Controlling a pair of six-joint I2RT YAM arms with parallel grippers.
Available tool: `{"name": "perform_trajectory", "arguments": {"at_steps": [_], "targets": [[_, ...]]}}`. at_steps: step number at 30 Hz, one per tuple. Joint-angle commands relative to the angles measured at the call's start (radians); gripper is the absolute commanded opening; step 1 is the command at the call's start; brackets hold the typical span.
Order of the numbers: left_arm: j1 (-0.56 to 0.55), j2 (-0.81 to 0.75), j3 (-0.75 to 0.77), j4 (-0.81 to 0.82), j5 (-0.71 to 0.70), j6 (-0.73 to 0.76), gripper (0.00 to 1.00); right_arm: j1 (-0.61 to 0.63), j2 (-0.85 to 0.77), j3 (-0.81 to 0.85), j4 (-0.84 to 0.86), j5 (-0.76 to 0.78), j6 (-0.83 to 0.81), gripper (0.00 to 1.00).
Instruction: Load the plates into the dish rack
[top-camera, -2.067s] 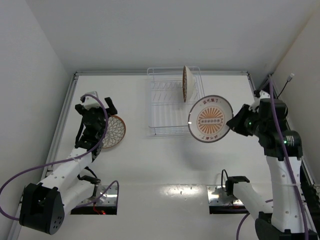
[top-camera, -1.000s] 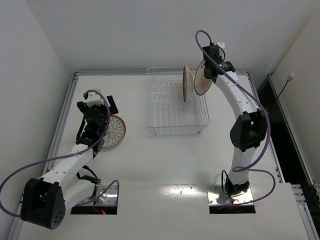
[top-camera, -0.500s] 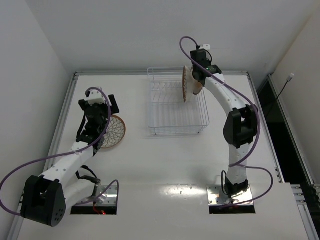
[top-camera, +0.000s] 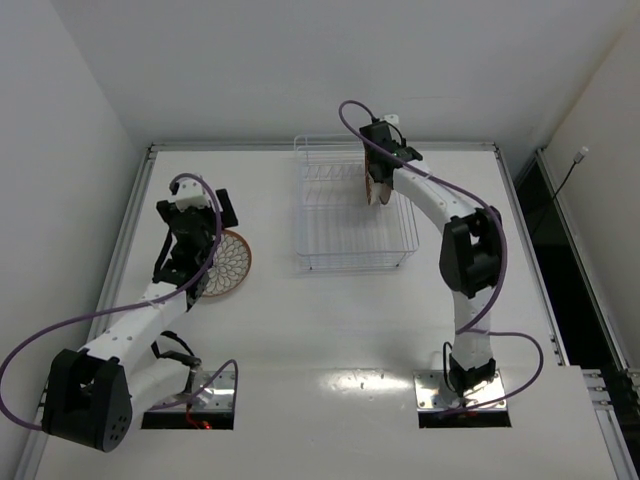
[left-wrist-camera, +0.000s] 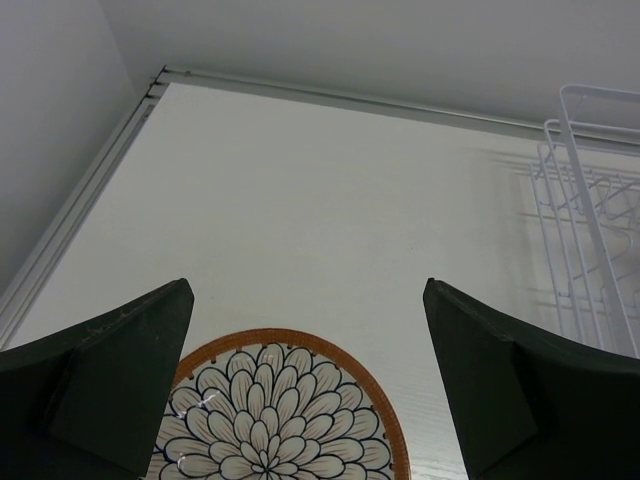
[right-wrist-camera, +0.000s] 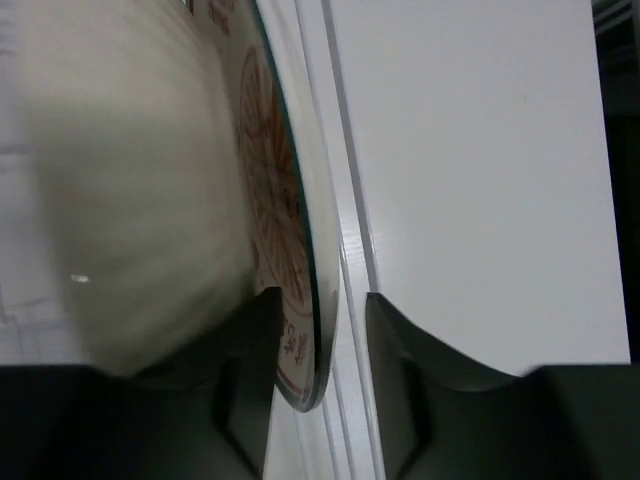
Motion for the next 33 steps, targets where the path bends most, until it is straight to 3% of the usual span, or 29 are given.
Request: {"name": "perform_trajectory", "arguments": {"at_steps": [1, 4, 7, 10, 11, 16, 18, 21, 23, 27, 33], "targets": [[-0.007, 0.000, 0.059, -0.023, -0.067, -0.074, 1.00, 0.007, -0.063, -0.032, -0.018, -0.073, 0.037, 0.40], [-0.007, 0.014, 0.111, -0.168, -0.128, -0.156, 1.00, 0.007, -0.118, -0.022, -0.076, -0.055, 0.048, 0.63], [-0.007, 0.025, 0.111, -0.184, -0.128, -0.169, 1.00, 0.007, -0.231, -0.032, -0.095, -0.032, 0.057, 0.78], [-0.007, 0.035, 0.111, -0.257, -0.140, -0.276, 1.00, 0.007, -0.362, -0.055, -0.116, -0.096, 0.057, 0.81], [-0.007, 0.047, 0.099, -0.285, -0.150, -0.389, 1.00, -0.002, -0.394, -0.070, -0.136, -0.116, 0.057, 0.81], [-0.040, 0.098, 0.062, -0.408, -0.174, -0.636, 1.00, 0.010, -0.610, -0.212, -0.155, -0.303, 0.080, 0.82], [-0.103, 0.127, 0.053, -0.377, -0.203, -0.581, 1.00, 0.010, -0.737, -0.327, -0.139, -0.352, 0.095, 0.83], [-0.152, 0.158, 0.122, -0.377, -0.139, -0.453, 1.00, 0.001, -0.886, -0.452, -0.124, -0.423, 0.095, 0.88], [-0.182, 0.213, 0.204, -0.455, -0.165, -0.418, 1.00, 0.001, -0.932, -0.521, -0.124, -0.414, 0.085, 0.95], [-0.229, 0.288, 0.321, -0.598, -0.311, -0.378, 1.00, -0.010, -0.917, -0.546, -0.167, -0.356, 0.075, 0.96], [-0.238, 0.348, 0.387, -0.713, -0.322, -0.334, 1.00, -0.010, -0.850, -0.542, -0.133, -0.440, 0.075, 0.96]]}}
